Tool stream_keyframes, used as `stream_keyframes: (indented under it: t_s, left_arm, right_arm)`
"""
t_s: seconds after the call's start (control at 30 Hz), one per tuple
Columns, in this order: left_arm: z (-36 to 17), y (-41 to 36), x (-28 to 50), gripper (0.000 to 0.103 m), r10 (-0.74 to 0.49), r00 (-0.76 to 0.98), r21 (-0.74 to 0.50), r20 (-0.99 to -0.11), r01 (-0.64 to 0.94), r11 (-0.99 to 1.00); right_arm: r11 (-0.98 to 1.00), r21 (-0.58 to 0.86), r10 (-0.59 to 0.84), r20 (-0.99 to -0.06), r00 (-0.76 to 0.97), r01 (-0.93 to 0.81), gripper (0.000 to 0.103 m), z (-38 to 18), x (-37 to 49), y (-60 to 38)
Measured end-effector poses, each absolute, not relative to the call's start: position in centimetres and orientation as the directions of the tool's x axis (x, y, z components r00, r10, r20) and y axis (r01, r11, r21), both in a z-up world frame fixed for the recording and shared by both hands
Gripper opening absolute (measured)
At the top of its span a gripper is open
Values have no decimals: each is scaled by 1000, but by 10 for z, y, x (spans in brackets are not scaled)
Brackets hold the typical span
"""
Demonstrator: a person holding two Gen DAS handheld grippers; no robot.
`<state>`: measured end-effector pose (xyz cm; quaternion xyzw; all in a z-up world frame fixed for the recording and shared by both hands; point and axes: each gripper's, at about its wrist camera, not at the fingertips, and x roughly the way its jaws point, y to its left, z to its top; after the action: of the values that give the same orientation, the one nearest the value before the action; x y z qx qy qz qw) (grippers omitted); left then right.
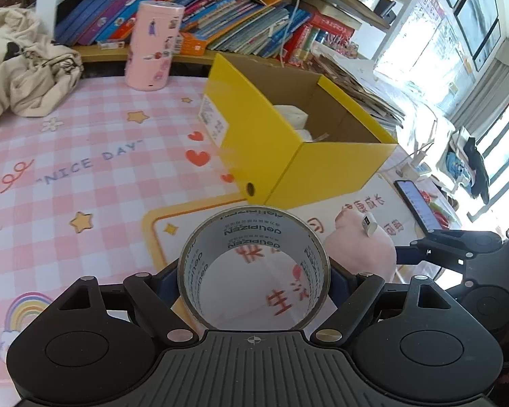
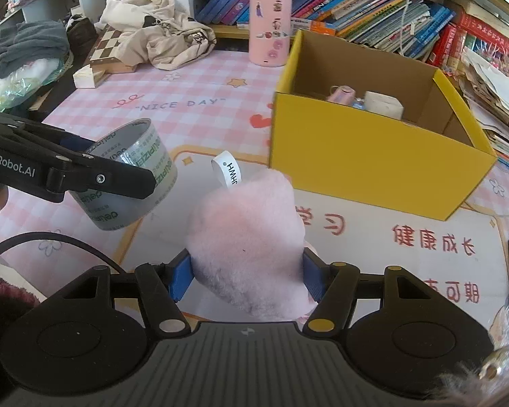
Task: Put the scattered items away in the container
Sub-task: 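Lift and carry the tape roll and pink plush with both tools toward the yellow box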
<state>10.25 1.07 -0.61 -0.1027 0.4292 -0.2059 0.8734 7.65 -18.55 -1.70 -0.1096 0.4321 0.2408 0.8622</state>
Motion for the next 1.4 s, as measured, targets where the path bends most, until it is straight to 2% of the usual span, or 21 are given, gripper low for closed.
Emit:
stream_keyframes:
  t_s: [0.83,1.1,1.27,1.4]
  left_arm:
    - [-3,-118,130,84,-407,571,-350,-713,214,912]
    - [7,-147,131,84,-387,575,-307,-721,235,922]
    - [20,-155,133,84,-375,602,-284,-705,246,927]
    - [45,-158,138,84,-378,661,-268,-648,267,926]
  right_arm:
    - [821,26,364,-793,488,-570,63,-8,133,-317]
    - [804,56,405,-780,477,-592,63,-5,141,-338]
    - [797,62,426,-762,488,-600,63,5,145,-345]
    - [795,58,453,-719,527,-604,63,26,153,-352]
